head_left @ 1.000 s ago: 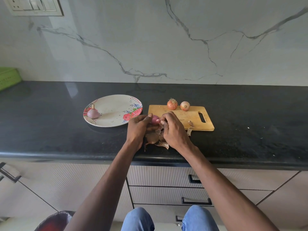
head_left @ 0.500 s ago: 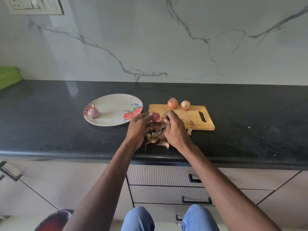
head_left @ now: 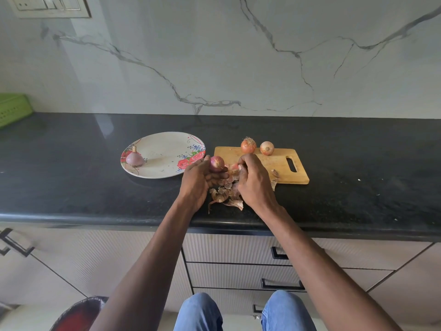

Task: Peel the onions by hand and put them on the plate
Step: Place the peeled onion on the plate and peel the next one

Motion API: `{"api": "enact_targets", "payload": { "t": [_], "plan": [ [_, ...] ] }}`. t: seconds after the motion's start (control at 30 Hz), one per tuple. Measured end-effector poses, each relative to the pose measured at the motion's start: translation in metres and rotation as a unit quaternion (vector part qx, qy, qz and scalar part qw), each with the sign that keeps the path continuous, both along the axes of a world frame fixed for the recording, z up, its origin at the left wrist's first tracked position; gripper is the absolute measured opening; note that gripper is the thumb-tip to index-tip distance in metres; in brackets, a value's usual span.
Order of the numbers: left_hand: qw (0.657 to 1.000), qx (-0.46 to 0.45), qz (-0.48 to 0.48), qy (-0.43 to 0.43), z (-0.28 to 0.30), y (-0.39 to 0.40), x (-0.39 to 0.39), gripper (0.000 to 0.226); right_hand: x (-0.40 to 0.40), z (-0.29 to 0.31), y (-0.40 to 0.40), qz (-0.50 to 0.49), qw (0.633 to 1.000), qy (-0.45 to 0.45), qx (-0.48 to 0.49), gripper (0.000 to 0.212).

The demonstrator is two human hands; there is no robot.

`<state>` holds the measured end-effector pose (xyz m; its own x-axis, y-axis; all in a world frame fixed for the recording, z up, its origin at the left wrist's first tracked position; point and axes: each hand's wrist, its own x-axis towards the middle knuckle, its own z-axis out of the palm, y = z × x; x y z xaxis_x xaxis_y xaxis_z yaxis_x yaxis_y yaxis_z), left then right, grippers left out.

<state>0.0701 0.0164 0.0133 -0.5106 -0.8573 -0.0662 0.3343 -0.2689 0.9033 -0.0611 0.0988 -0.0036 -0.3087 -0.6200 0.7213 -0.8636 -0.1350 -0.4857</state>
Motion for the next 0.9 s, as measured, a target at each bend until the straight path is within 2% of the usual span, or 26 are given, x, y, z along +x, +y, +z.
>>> {"api": "enact_targets", "payload": {
  "t": [0.07, 0.2, 0.33, 0.53, 0.73, 0.9],
  "plan": [
    [1.000, -0.008, -0.005, -0.011, -0.001, 0.000, -0.001, 0.032, -0.001, 0.001, -0.001, 0.001, 1.000, 0.018, 0.004, 0.029],
    [0.999, -0.026, -0.009, -0.022, -0.003, -0.001, -0.001, 0.034, -0.001, 0.003, 0.000, 0.015, 0.999, 0.030, -0.026, 0.016],
    [0.997, -0.066, -0.031, -0.034, -0.005, 0.002, -0.001, 0.037, 0.002, 0.004, 0.002, 0.077, 0.996, 0.001, -0.035, 0.028],
    [0.991, -0.117, -0.045, -0.052, -0.007, 0.005, -0.003, 0.029, -0.004, 0.002, 0.000, 0.071, 0.996, -0.036, -0.044, 0.010],
    [0.990, -0.120, -0.048, -0.048, -0.006, 0.005, -0.005, 0.024, 0.002, -0.004, -0.005, 0.045, 0.998, 0.052, 0.000, 0.008],
    [0.991, -0.122, -0.012, -0.049, -0.007, 0.008, -0.006, 0.022, 0.003, -0.007, -0.009, 0.025, 0.997, 0.072, 0.025, 0.008]
  ]
}}
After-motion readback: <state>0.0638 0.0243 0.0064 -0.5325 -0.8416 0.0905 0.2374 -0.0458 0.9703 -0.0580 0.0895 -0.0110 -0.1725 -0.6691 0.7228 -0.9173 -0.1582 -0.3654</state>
